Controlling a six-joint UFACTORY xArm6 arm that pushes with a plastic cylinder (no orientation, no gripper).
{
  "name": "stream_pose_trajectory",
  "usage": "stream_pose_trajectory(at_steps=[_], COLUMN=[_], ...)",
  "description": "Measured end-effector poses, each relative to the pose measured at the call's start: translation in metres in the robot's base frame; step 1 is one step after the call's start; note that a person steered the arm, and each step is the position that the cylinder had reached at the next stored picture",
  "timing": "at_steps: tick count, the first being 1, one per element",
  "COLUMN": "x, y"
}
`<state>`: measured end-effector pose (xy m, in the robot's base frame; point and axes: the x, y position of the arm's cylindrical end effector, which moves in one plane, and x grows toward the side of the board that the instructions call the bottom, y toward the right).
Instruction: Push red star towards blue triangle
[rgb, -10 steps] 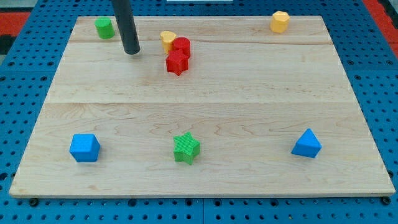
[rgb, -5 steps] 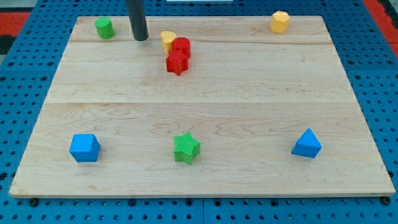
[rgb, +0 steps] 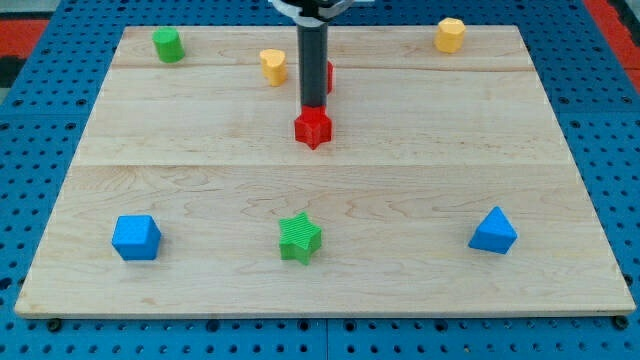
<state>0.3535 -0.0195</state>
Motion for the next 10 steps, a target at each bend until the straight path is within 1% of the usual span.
stream_pose_trajectory(at_steps=[2, 3, 4, 6, 7, 8, 9, 10], x=[0.005, 0.025, 0.027, 0.027, 0.046, 0.075, 0.078, 0.057], y=[-0.005, -0.009, -0.024, -0.030, -0.013, -0.012, 0.002, 0.014])
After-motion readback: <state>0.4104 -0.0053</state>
